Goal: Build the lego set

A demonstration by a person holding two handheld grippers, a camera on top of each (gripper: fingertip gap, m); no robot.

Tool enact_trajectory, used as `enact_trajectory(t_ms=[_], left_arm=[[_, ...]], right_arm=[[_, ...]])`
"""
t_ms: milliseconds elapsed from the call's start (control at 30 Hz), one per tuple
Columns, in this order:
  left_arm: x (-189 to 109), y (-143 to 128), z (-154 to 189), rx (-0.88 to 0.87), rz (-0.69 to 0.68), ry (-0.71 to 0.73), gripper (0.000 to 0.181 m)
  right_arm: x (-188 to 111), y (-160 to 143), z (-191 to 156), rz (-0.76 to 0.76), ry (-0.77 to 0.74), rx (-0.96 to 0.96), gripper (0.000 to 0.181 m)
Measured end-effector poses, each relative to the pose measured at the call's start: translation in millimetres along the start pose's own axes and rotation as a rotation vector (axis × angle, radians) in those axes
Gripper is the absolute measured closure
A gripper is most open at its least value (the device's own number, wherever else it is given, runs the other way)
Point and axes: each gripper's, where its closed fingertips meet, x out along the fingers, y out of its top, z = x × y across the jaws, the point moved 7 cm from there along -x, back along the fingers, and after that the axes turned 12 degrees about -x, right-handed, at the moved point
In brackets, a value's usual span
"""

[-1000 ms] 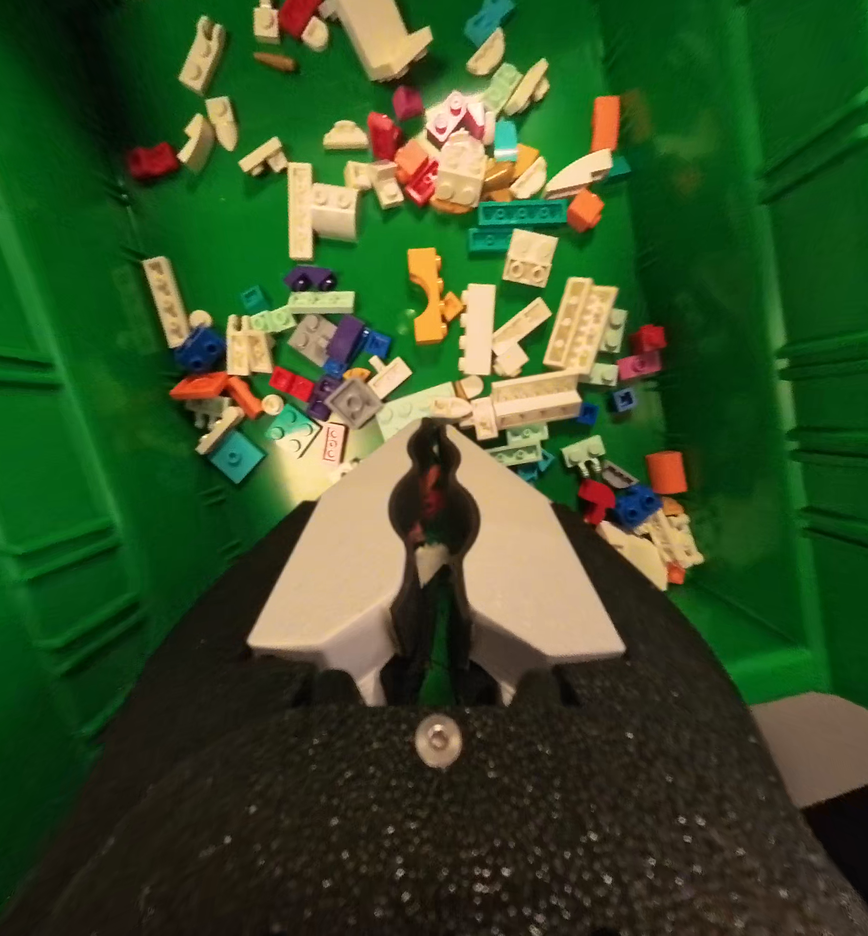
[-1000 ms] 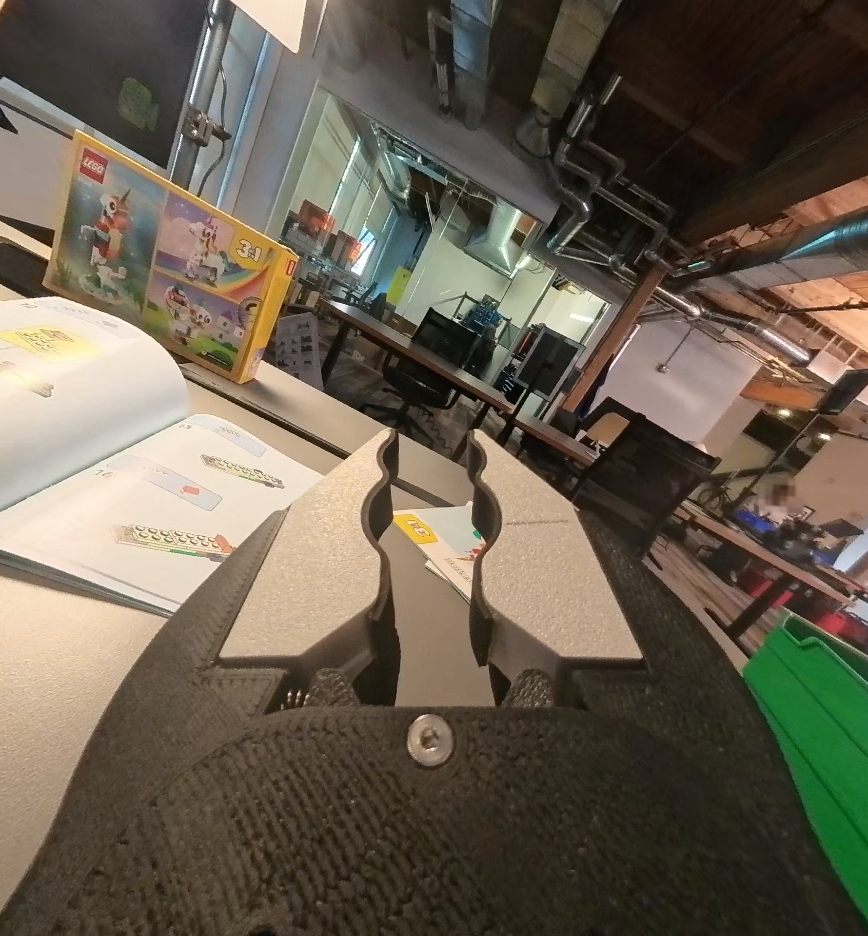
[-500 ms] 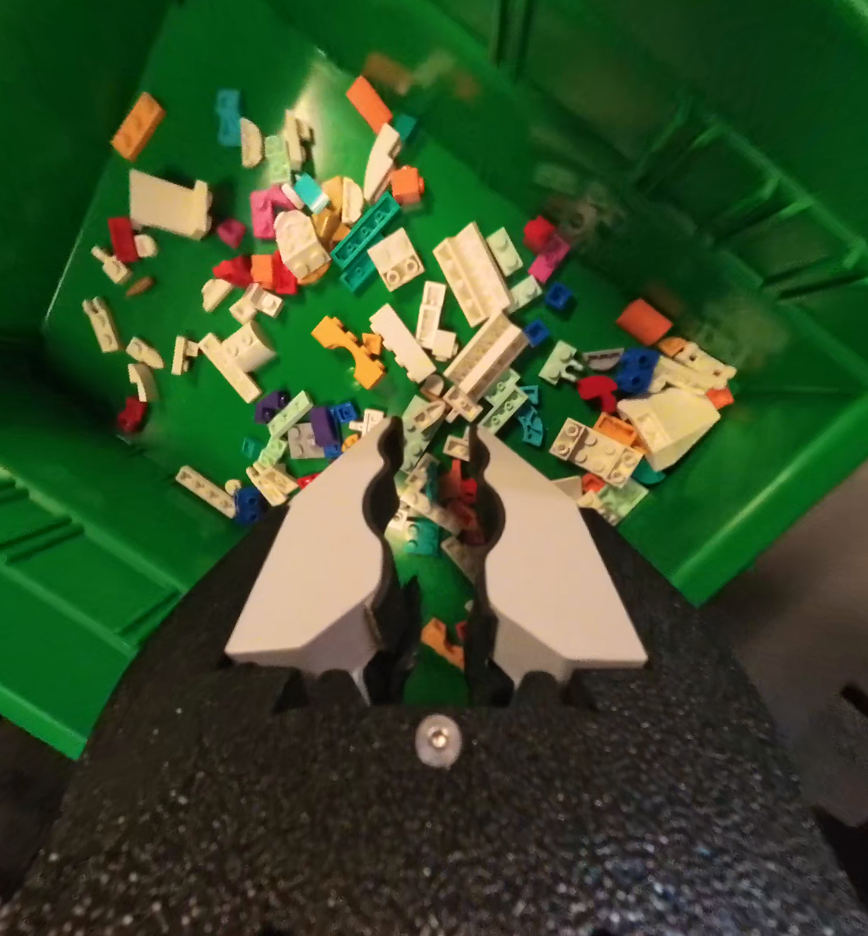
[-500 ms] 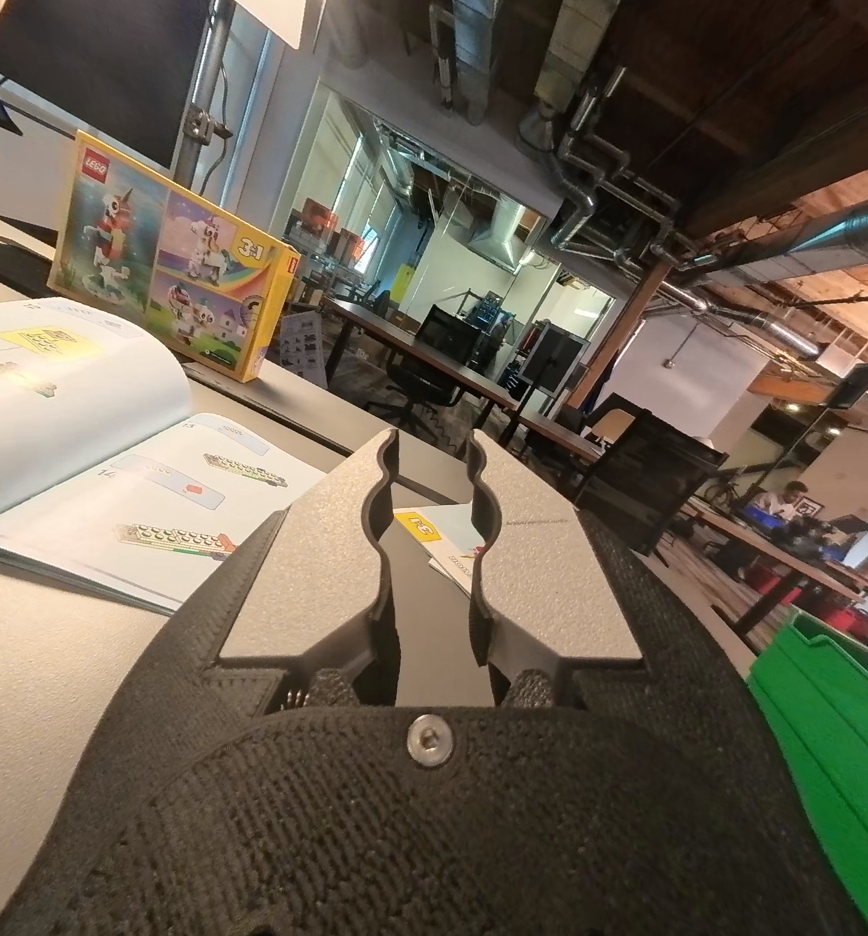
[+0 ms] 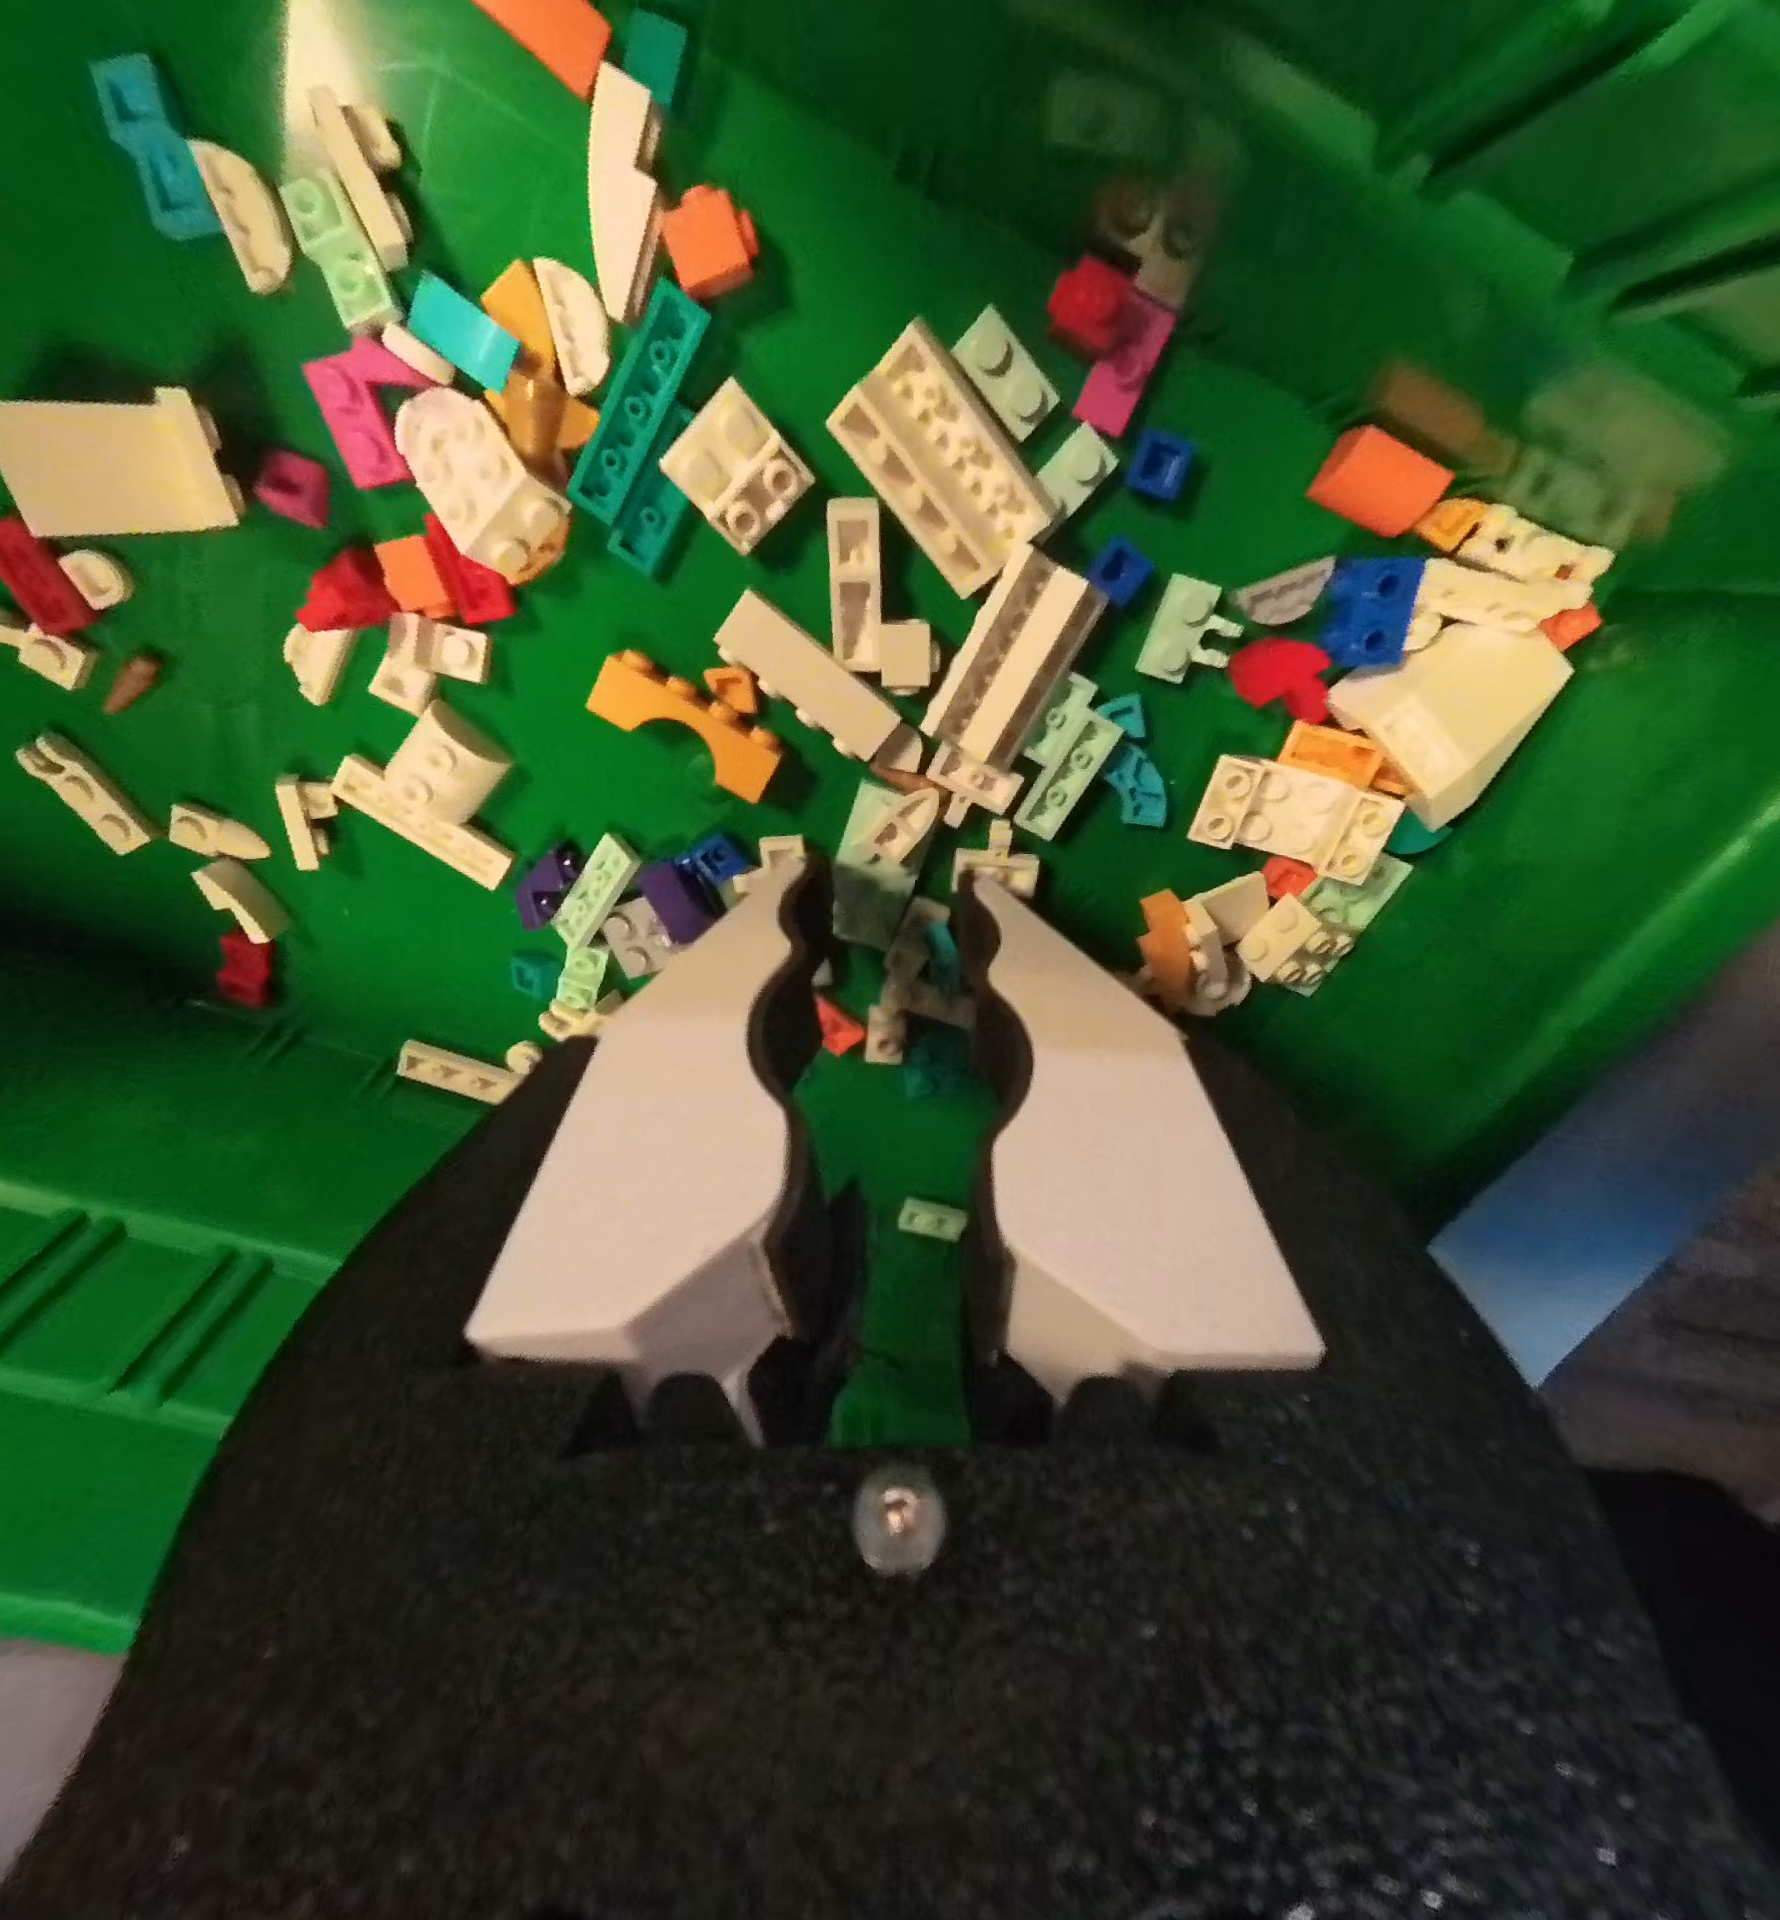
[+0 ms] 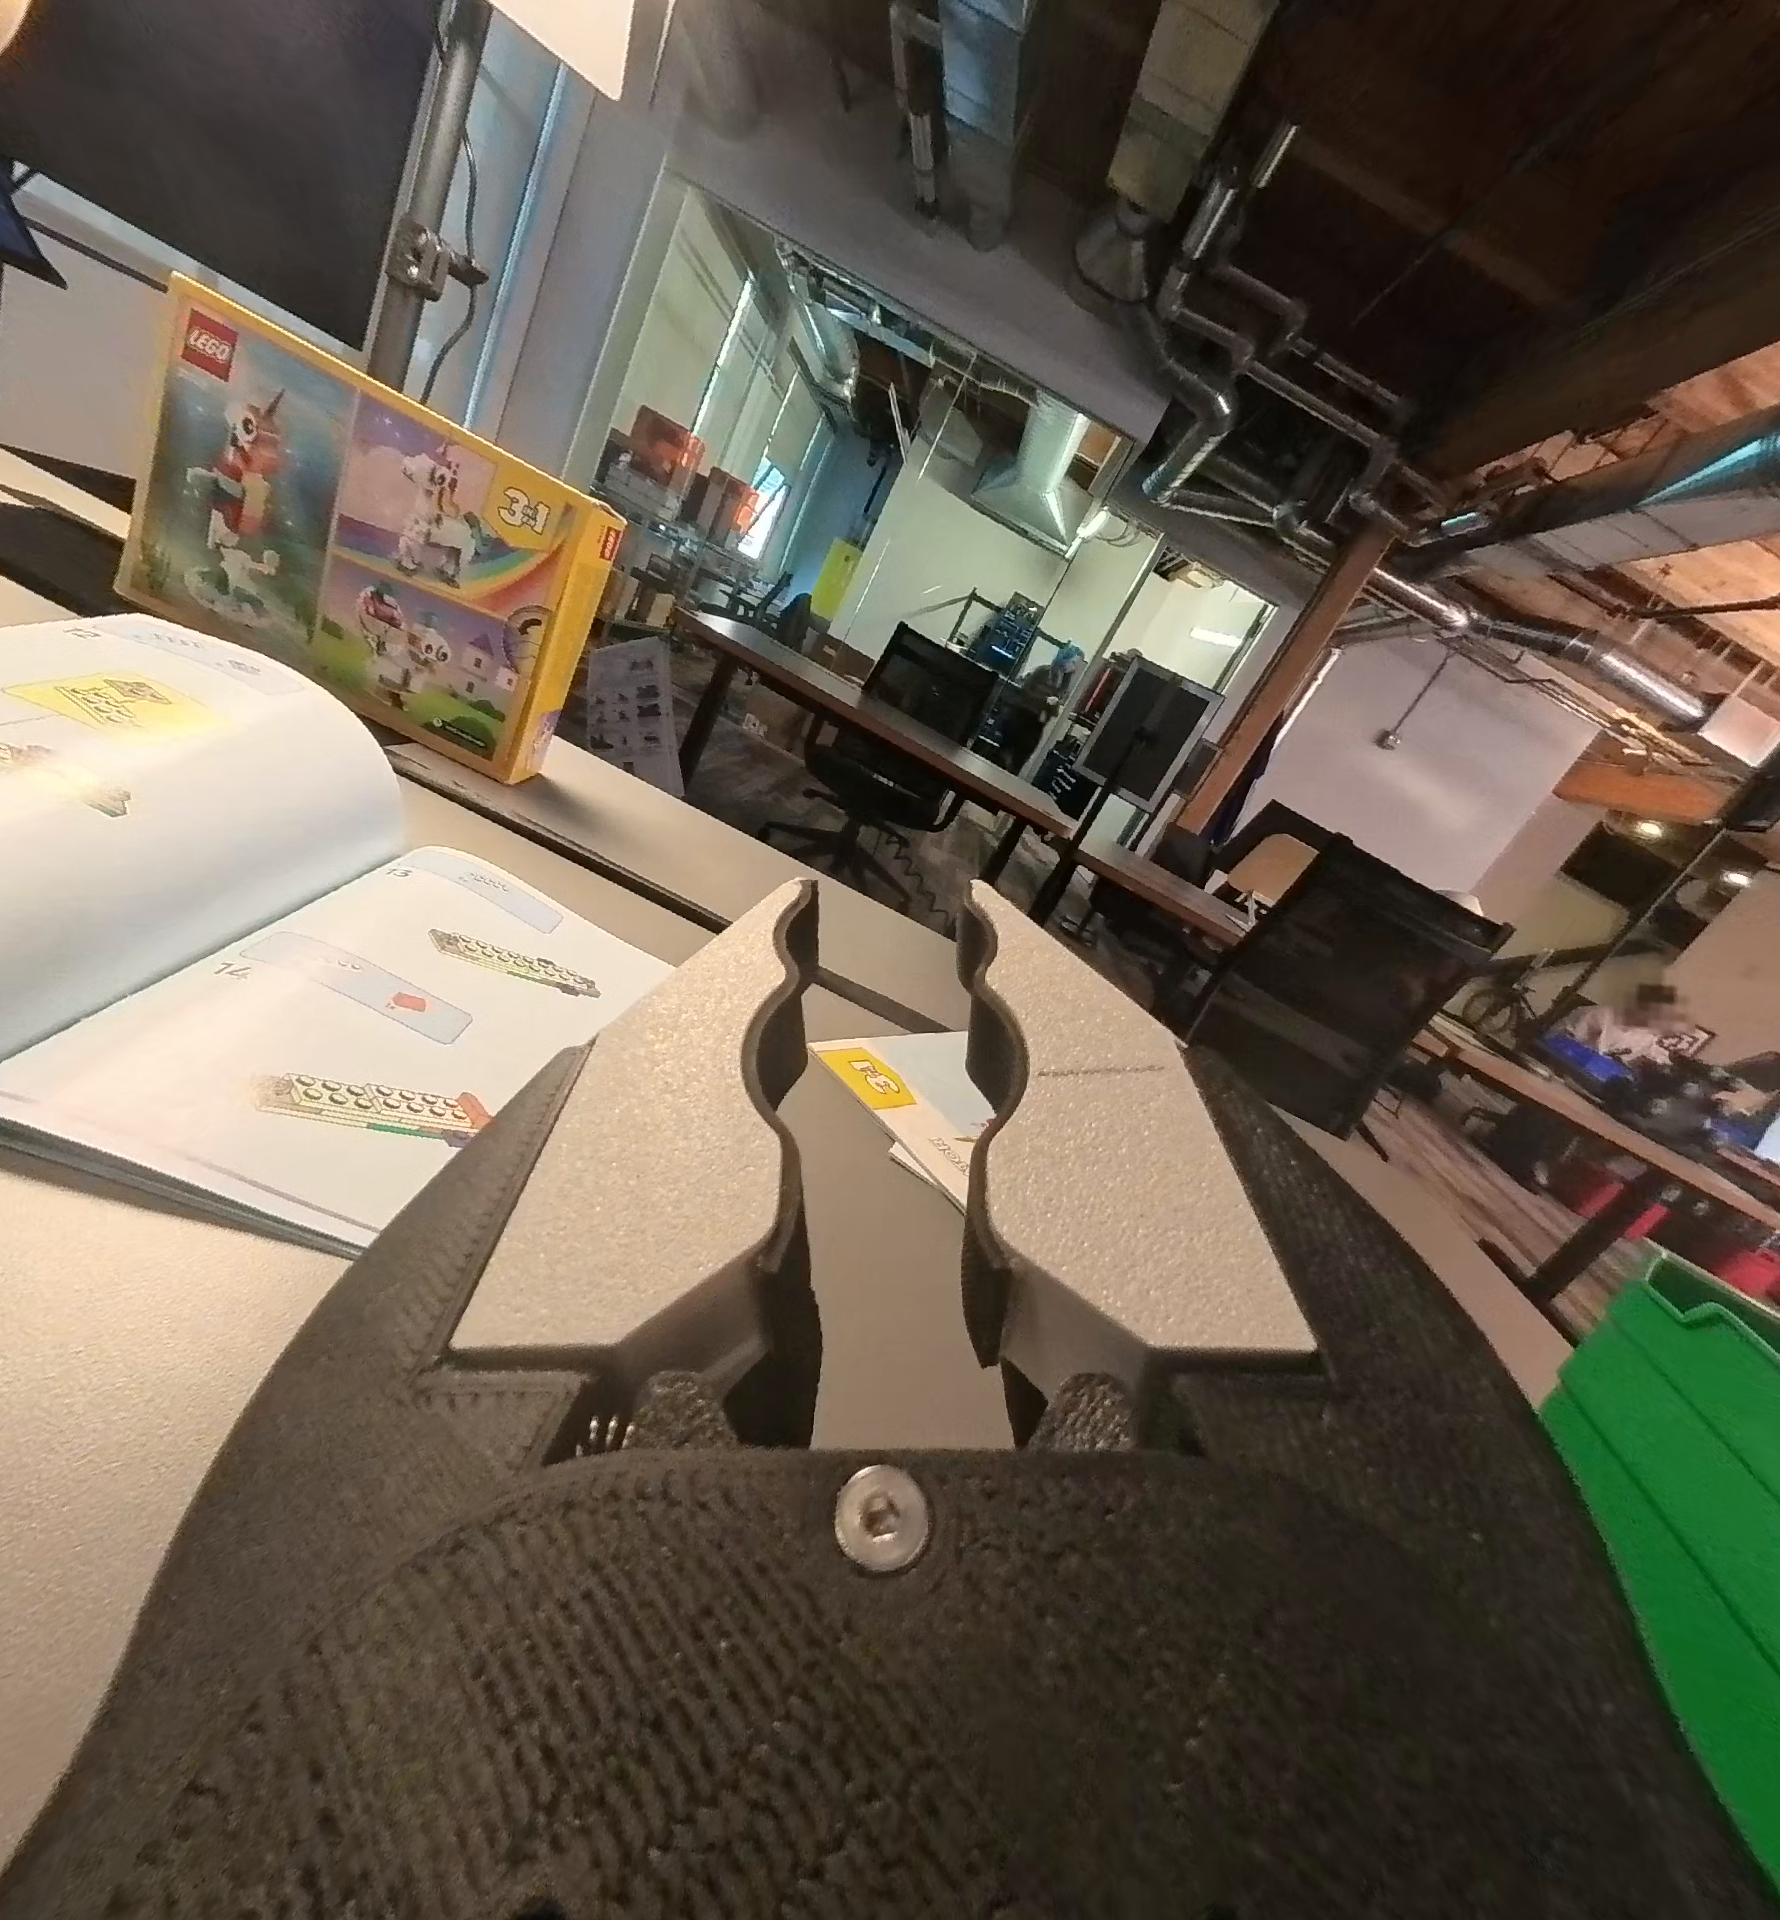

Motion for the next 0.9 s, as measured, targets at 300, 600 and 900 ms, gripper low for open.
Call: enact_trajectory(t_ms=[300,600,900], left_arm=[[4.5,6.3,-0.7,0.034,0.000,-0.002,0.160],[2.7,6.1,4.6,0.076,-0.022,0.070,0.168],[-37.8,-8.8,19.9,0.006,0.188,0.347,0.170]], right_arm=[[0.0,0.2,-0.1,0.004,0.004,0.003,0.157],[-0.4,1.4,-0.1,0.020,0.010,0.023,0.157],[1.8,8.5,-8.6,0.073,0.065,-0.006,0.157]])
